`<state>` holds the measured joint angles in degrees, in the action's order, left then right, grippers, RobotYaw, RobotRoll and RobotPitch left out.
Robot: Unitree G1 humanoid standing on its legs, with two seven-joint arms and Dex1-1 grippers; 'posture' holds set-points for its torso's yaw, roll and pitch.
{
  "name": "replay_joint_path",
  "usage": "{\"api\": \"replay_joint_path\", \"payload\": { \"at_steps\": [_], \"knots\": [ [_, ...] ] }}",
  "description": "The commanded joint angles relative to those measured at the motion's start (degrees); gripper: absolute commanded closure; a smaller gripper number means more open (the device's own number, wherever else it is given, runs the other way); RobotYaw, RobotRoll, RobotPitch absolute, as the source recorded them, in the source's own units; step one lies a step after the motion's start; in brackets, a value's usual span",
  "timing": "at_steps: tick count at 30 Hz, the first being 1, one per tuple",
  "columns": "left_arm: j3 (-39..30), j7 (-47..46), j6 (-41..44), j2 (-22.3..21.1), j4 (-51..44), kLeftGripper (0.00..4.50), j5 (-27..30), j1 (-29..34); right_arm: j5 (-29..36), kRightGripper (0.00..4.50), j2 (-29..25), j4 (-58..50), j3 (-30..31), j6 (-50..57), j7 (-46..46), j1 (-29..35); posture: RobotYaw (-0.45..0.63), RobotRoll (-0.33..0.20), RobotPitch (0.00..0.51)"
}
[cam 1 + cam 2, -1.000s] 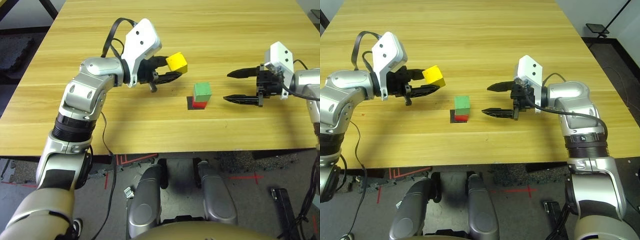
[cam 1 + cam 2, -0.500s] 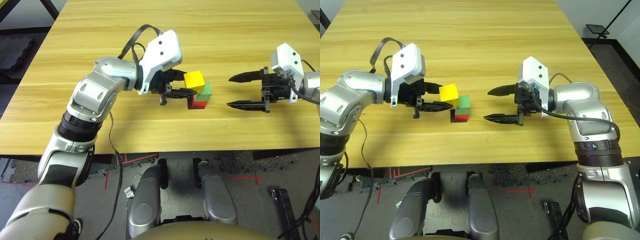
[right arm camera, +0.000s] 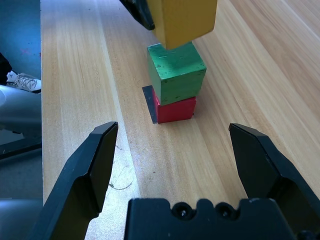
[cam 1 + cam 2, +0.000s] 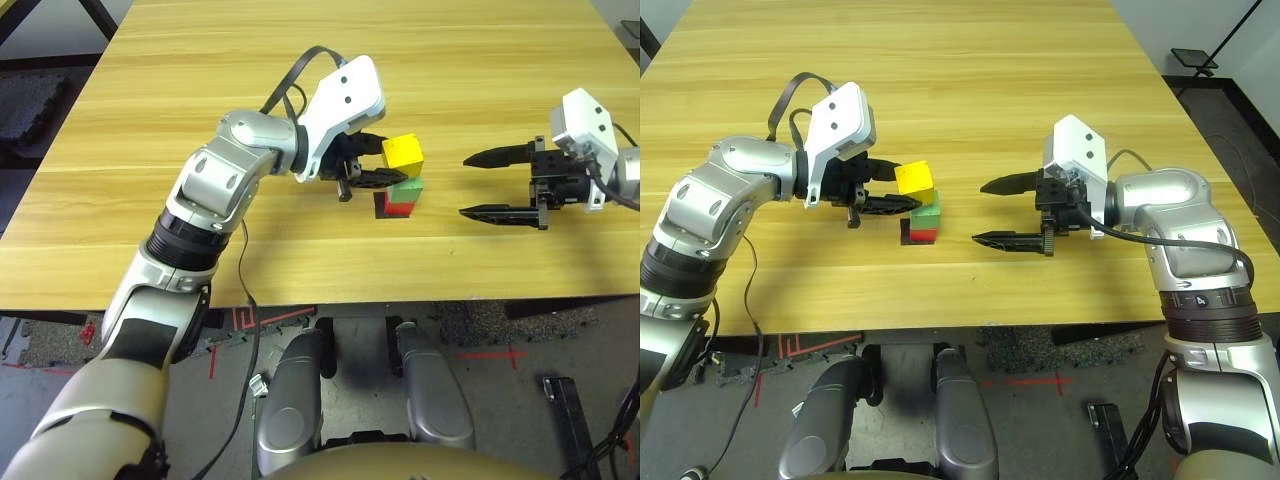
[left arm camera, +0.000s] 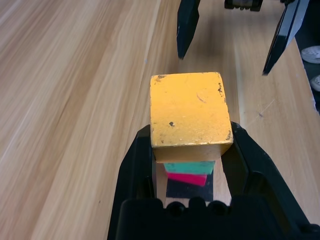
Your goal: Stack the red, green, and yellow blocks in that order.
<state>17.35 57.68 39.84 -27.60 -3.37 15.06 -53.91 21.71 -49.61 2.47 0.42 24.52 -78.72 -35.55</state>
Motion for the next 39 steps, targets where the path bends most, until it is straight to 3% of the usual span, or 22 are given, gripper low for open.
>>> {"api": "replay_joint_path", "payload": {
  "at_steps": [1, 39],
  "knots": [
    [1.8, 0.4, 1.2, 0.8, -1.6, 2.56, -0.1, -0.6, 0.6, 0.00, -0.4, -0.3, -0.5, -0.2, 0.2, 0.5, 0.18, 0.115, 0.260],
    [3.7, 1.9, -1.2, 2.1, 2.9, 2.56, -3.3, -0.2, 1.8, 0.00, 0.4, -1.5, 0.0, 0.5, 1.5, 1.6, 0.17, 0.117, 0.279]
  ]
}}
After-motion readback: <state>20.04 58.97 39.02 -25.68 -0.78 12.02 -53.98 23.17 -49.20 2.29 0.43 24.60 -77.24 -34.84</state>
